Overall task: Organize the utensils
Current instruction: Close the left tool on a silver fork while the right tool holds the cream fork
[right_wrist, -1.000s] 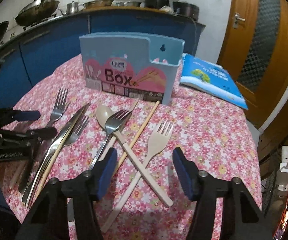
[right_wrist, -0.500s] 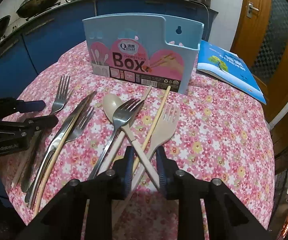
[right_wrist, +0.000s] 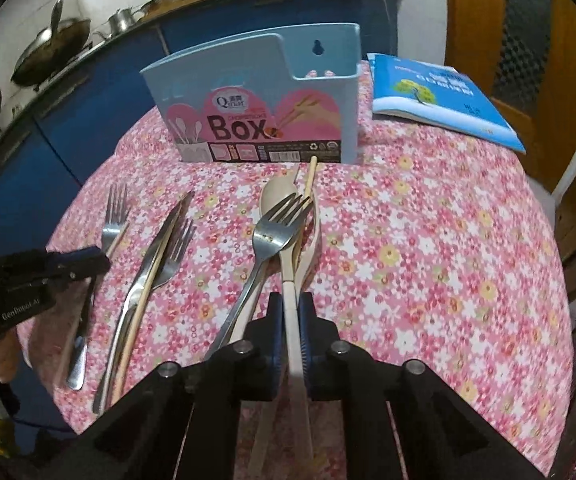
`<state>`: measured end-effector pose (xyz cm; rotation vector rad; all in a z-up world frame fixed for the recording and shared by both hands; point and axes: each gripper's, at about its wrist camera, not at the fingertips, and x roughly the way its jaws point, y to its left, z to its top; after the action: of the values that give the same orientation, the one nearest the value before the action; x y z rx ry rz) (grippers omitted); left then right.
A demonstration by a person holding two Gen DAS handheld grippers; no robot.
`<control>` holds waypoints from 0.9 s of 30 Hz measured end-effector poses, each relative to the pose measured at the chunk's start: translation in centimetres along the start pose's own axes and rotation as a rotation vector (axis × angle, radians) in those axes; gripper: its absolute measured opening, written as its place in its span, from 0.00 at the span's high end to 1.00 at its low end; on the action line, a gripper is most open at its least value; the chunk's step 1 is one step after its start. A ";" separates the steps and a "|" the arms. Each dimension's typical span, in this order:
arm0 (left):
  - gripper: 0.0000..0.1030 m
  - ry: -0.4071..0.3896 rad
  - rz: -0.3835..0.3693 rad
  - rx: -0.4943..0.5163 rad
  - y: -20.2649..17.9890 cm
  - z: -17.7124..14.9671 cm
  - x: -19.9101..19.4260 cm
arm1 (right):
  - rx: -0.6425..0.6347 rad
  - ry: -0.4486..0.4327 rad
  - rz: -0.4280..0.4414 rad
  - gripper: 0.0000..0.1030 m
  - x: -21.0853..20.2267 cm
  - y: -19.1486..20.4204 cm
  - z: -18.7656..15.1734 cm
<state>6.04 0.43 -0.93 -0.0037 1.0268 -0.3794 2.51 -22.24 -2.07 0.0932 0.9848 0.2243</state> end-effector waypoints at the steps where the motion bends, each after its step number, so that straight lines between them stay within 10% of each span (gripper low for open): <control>1: 0.88 0.001 -0.003 0.000 0.0 -0.1 -0.1 | 0.006 -0.002 0.003 0.91 -0.1 -0.1 -0.1; 16: 0.77 0.057 -0.035 0.030 -1.2 -2.8 -1.7 | 0.060 -0.026 0.008 0.91 -1.4 -1.5 -0.8; 21: 0.99 0.031 -0.023 0.073 -1.8 -4.1 -2.8 | 0.068 -0.020 0.008 0.91 -1.4 -1.8 -0.9; 27: 0.99 0.036 -0.075 -0.034 0.2 -2.8 -2.2 | 0.066 -0.006 0.011 0.91 -1.1 -1.7 -1.1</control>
<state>2.71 1.80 -0.61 -0.0659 1.0706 -0.4317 1.27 -24.16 -2.04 0.1589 0.9858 0.2014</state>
